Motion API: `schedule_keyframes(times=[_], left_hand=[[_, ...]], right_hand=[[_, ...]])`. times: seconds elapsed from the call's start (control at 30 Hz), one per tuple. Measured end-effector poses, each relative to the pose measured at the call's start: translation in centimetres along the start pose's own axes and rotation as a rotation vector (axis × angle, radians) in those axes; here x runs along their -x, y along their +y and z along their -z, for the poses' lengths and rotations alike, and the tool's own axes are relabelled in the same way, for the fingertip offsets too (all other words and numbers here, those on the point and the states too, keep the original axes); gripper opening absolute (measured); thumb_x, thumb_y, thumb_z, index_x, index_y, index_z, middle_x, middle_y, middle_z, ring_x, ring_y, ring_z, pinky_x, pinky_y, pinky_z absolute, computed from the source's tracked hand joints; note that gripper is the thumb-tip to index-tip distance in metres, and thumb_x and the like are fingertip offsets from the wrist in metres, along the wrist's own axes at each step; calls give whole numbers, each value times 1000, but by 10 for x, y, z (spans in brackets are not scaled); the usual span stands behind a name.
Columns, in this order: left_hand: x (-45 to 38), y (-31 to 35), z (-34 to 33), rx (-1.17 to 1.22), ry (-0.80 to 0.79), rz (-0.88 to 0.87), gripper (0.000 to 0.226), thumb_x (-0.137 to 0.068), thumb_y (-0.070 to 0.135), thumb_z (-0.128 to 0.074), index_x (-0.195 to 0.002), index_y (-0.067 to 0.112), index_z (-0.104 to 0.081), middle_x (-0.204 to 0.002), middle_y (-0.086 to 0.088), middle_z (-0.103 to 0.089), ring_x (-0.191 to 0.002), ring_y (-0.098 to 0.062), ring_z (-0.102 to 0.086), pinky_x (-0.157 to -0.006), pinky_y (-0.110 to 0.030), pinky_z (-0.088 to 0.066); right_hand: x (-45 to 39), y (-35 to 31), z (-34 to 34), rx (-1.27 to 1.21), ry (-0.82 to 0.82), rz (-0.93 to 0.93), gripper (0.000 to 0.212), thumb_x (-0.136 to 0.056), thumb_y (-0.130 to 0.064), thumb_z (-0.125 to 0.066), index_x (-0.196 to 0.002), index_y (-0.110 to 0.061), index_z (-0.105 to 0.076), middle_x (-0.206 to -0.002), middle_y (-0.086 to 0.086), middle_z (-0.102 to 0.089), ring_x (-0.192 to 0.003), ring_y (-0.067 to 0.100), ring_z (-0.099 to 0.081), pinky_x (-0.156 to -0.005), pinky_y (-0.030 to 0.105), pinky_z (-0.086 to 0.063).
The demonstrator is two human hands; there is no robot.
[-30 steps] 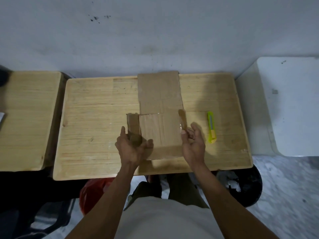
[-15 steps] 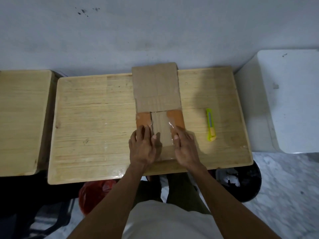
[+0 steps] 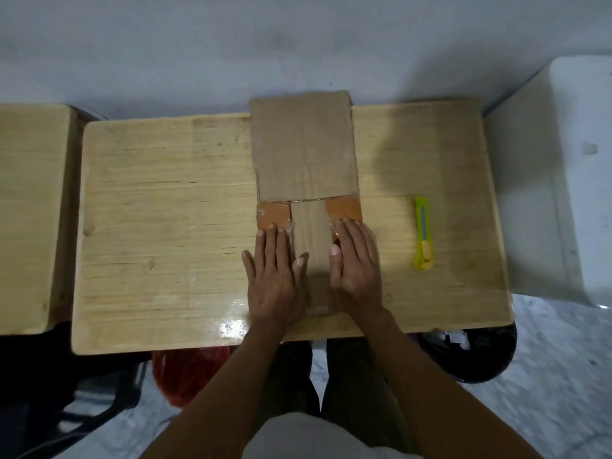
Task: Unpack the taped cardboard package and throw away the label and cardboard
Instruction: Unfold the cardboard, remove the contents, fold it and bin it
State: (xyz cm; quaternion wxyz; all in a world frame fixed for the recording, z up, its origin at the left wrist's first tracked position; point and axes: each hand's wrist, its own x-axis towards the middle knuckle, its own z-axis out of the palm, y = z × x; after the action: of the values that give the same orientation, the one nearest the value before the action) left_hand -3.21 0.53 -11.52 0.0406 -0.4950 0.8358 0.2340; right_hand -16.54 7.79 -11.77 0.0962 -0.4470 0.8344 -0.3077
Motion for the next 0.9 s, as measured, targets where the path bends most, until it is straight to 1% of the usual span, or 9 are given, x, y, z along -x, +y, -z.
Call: schedule_keyframes(times=[0.13, 0.27, 0.4, 0.53, 0.67, 0.73, 0.8, 0.83, 0.9], left_hand=[[0, -9, -11, -83, 38, -60, 69, -103, 54, -2, -160, 13, -4, -168, -5, 6, -155, -21, 12, -123, -57, 4], [0, -9, -16, -111, 120, -85, 66, -105, 47, -15, -159, 10, -15, -169, -9, -6, -156, -23, 2, -123, -60, -2], [-1, -9, -17, -64, 199, -90, 63, -105, 45, -19, -156, 9, -29, -166, -11, -21, -156, -25, -10, -123, -60, -11], [-7, -8, -18, 48, 341, -104, 54, -107, 36, -26, -145, 5, -50, -155, -14, -44, -149, -31, -32, -117, -60, -26], [-21, -1, -7, 113, 480, -96, 31, -102, 21, -48, -118, 3, -69, -132, -15, -64, -126, -35, -53, -104, -50, -42], [-33, 4, 2, 179, 484, -32, 22, -99, 19, -54, -106, 5, -69, -121, -13, -67, -114, -33, -54, -95, -47, -45], [-46, 10, 11, 259, 464, 67, 16, -96, 18, -57, -101, 6, -65, -113, -15, -63, -106, -33, -51, -87, -50, -47], [-52, 14, 14, 307, 450, 124, 14, -95, 17, -58, -102, 6, -63, -113, -17, -59, -106, -34, -49, -87, -53, -46], [-66, 20, 22, 415, 408, 232, 21, -92, 16, -60, -112, 9, -58, -122, -16, -54, -114, -35, -45, -96, -55, -42]], right_hand=[[-1, 9, -11, 184, -75, -4, 53, -102, -31, -30, -149, -9, -39, -157, 10, -37, -149, 23, -26, -118, 50, -27], [0, 9, -19, 356, -106, 1, 57, -103, -36, -24, -152, -10, -34, -159, 11, -31, -151, 22, -21, -119, 52, -22], [1, 8, -20, 385, -82, 5, 56, -102, -35, -24, -152, -12, -35, -159, 9, -32, -151, 21, -22, -119, 54, -21], [-2, 4, -21, 266, 6, -37, 52, -101, -31, -29, -147, -15, -44, -155, 5, -40, -149, 18, -28, -118, 53, -23], [-11, 2, -22, 118, 162, 1, 38, -99, -21, -45, -130, -8, -63, -138, 11, -60, -136, 26, -47, -112, 46, -35], [-24, 3, -19, 53, 198, 15, 29, -98, -16, -50, -115, -3, -69, -120, 13, -67, -116, 30, -57, -102, 45, -43], [-41, 2, -16, 21, 212, -36, 21, -97, -14, -53, -98, -2, -70, -101, 13, -66, -98, 29, -56, -92, 47, -46], [-50, 0, -15, -5, 218, -91, 18, -97, -14, -55, -95, -4, -68, -97, 12, -63, -95, 27, -52, -89, 48, -46], [-66, -5, -15, -79, 223, -193, 13, -96, -15, -55, -101, -8, -65, -103, 10, -61, -102, 25, -49, -93, 47, -43]])
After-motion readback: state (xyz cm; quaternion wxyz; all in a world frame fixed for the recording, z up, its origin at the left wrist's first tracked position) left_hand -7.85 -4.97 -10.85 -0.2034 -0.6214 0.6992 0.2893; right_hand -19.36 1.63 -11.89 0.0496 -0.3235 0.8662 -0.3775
